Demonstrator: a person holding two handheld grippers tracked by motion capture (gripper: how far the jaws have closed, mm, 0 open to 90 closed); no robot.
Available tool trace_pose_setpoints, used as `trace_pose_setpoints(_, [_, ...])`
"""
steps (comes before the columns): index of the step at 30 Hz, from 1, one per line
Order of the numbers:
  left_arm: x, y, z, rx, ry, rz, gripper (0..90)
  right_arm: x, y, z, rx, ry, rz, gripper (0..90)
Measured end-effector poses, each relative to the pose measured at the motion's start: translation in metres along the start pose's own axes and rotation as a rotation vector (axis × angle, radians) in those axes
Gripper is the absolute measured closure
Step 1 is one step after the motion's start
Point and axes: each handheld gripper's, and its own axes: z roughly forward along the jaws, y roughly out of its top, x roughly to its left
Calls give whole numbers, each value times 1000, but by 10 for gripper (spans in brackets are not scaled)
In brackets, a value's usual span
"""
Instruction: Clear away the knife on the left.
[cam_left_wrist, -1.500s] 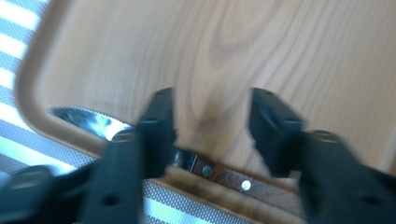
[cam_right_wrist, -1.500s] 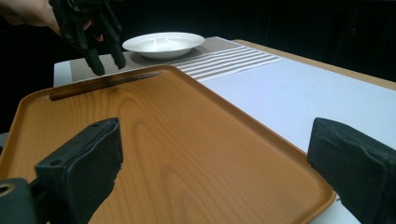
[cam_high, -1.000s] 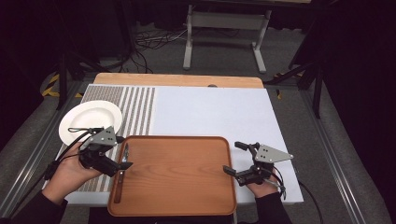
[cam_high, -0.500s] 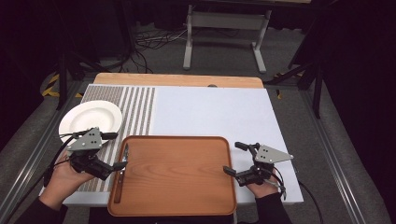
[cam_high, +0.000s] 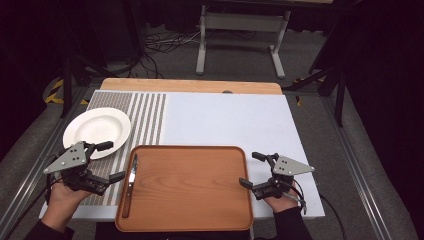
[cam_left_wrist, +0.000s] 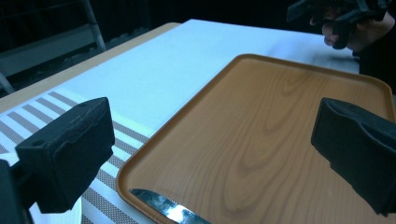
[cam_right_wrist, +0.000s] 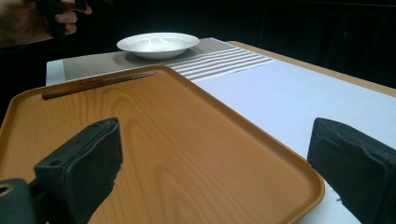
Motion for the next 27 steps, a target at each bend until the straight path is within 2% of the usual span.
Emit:
trace_pose_setpoints(7, [4, -16, -6, -35, 15, -24, 3, -1, -1, -1, -4, -1, 2, 39])
trace_pose_setpoints(10, [5, -24, -8, -28, 25, -30, 3, -1, -1, -1, -4, 0, 4, 39])
trace_pose_setpoints(19, [12, -54, -11, -10, 28, -94, 4, -1, -2, -1, -3, -4, 6, 39])
trace_pose_setpoints(23, [13, -59, -9, -16, 19, -118, 4, -2, -3, -2, -2, -7, 11, 39])
trace_pose_setpoints(27, [13, -61, -7, -7, 20, -111, 4, -2, -4, -1, 3, -6, 12, 39])
